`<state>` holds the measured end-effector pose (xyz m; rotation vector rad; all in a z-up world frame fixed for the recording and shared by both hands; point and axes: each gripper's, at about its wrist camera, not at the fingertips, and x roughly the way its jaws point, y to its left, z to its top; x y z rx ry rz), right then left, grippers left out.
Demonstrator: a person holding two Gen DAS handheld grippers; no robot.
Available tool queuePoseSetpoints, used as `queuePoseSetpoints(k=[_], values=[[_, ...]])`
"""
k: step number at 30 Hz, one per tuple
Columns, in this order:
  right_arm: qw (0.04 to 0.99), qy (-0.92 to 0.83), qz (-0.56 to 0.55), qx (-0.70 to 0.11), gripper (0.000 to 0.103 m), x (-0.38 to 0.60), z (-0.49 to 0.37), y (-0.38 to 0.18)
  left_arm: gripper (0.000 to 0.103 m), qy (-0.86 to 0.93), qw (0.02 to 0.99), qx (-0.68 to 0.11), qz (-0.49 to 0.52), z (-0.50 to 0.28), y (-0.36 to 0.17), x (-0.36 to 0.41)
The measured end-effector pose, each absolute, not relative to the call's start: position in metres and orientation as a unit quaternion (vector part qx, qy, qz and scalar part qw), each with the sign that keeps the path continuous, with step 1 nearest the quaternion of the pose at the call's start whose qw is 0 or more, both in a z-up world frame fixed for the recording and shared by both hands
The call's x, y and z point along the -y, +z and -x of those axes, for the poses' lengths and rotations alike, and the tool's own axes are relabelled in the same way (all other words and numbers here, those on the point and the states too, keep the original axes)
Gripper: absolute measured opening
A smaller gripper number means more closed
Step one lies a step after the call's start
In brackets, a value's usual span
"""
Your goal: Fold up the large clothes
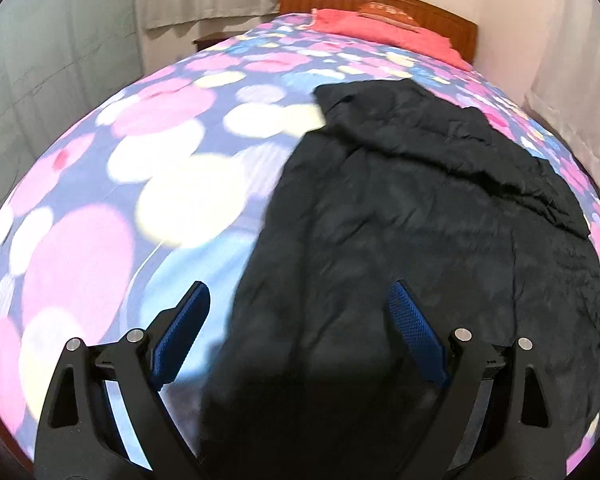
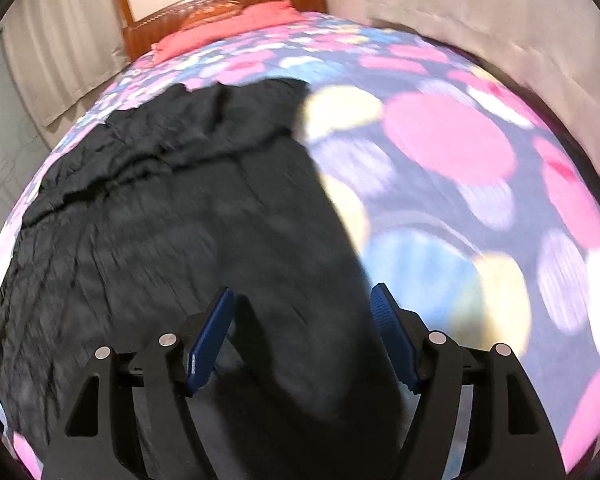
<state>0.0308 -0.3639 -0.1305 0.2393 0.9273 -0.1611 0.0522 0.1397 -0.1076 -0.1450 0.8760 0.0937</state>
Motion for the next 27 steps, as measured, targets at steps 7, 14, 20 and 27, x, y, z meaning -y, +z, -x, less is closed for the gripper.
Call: queuePoseSetpoints(k=[7, 14, 20, 27], values=[[0.87, -0.075, -0.168, -0.458, 0.07, 0.381, 0.009, -0.154, 0.091, 0.05, 0.88, -0.45, 0.142, -0.012, -0.125, -0.165], [0.871, -0.064, -0.181, -0.452, 0.074, 0.378, 0.03, -0.158, 0.091, 0.03, 0.867, -0.461, 0.187, 0.012, -0.139, -0.168], [0.87, -0.044, -0.198, -0.45, 0.074, 0.374, 0.042, -0.161, 0.091, 0.011, 0.866, -0.458, 0.199, 0.021, -0.141, -0.164], [0.871, -0.016, -0.198, -0.449, 0.054, 0.357, 0.049, -0.161, 0.075, -0.005, 0.87, -0.452, 0.198, 0.027, -0.141, -0.155]])
